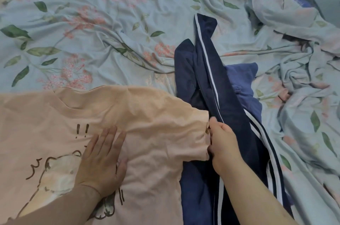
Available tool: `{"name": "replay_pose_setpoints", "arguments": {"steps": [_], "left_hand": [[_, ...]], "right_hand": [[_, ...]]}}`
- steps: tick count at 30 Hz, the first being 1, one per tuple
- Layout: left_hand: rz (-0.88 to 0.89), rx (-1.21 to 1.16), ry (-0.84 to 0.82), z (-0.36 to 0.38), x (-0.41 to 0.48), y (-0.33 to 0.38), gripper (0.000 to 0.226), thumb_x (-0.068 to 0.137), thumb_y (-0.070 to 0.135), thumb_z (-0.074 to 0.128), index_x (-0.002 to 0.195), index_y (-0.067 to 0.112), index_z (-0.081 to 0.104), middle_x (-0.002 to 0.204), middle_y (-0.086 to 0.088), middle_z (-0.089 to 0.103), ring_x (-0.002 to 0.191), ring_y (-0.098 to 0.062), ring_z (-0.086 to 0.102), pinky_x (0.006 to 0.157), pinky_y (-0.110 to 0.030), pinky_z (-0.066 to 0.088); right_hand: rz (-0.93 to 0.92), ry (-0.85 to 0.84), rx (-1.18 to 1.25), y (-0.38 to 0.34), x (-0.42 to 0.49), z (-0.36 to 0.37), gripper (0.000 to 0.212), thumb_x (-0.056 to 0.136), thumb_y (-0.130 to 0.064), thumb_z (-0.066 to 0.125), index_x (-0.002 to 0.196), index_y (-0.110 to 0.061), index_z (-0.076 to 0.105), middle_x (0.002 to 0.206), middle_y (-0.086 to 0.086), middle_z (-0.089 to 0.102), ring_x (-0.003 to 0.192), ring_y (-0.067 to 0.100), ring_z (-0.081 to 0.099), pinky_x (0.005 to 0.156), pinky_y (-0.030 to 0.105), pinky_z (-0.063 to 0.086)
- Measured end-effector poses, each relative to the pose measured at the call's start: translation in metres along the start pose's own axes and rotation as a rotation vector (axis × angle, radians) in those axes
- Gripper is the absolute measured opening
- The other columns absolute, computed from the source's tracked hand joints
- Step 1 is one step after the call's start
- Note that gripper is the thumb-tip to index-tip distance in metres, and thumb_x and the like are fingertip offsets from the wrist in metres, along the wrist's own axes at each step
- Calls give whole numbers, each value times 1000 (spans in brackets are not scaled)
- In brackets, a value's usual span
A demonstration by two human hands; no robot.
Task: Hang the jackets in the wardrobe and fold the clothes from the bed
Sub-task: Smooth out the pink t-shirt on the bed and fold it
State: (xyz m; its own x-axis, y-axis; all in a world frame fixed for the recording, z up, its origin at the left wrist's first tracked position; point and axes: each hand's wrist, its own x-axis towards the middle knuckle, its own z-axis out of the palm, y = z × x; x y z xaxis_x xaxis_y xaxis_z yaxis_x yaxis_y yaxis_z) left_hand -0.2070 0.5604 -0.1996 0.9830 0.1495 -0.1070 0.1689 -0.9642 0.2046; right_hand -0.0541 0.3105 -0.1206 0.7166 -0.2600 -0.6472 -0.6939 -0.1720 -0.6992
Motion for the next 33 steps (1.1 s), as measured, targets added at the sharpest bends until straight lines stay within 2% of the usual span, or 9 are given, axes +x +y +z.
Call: {"name": "replay_pose_setpoints", "arguments": {"steps": [3,7,9,12,19,24,26,29,33], "left_hand": [[-1,7,2,1,0,-1,71,81,40,39,146,10,39,151,-17,39,139,-32,34,115,-50,22],[2,8,-7,1,1,-1,71,81,40,39,146,10,38,152,-17,39,140,-31,33,115,-49,21],[4,15,-10,1,1,-1,71,82,39,39,146,9,39,152,-17,39,140,-31,33,116,-48,20],[-4,24,-20,1,0,-1,70,83,40,38,146,8,41,152,-18,39,140,-31,33,117,-47,18],[-19,42,-31,-2,0,2,69,84,40,37,144,8,45,151,-18,40,139,-33,39,115,-47,20],[-12,30,-9,-2,0,2,69,83,40,37,143,7,46,150,-19,41,139,-33,38,115,-47,19],[-15,25,3,-1,0,2,69,83,40,38,142,7,47,150,-19,42,138,-33,39,115,-47,20],[-14,7,9,0,-1,2,68,82,40,38,141,8,50,148,-18,44,137,-34,42,114,-48,23],[-12,5,18,-1,-3,0,72,83,44,37,142,5,48,149,-18,43,138,-33,42,115,-47,22]], "right_hand": [[10,-135,-199,-8,-9,12,49,60,-55,76,86,-16,61,81,-2,66,71,19,65,59,34,55],[98,-202,-200,-2,-19,21,22,73,-13,70,95,-13,65,91,9,71,80,30,71,63,45,61],[206,-254,41,-3,-16,16,13,82,0,64,92,-6,69,90,15,74,76,31,73,58,39,59],[396,-494,546,-7,-18,11,34,79,0,65,112,-4,68,103,19,74,86,35,73,62,43,59],[140,-687,726,-12,-26,17,48,82,-3,51,126,-18,65,124,15,67,111,34,66,88,49,56],[-247,-403,216,-21,-40,23,41,85,1,49,110,-24,70,106,5,73,99,29,70,83,49,59],[-529,-263,-68,-28,-55,31,35,79,-4,53,106,-24,64,94,-11,69,84,10,65,73,33,57],[-646,-345,-360,-20,-67,63,64,83,-14,54,142,-34,40,117,-23,51,96,-4,51,82,10,40],[-531,-589,-406,11,-69,102,68,91,-19,55,150,-38,27,137,-11,50,115,19,57,105,36,43]]}}
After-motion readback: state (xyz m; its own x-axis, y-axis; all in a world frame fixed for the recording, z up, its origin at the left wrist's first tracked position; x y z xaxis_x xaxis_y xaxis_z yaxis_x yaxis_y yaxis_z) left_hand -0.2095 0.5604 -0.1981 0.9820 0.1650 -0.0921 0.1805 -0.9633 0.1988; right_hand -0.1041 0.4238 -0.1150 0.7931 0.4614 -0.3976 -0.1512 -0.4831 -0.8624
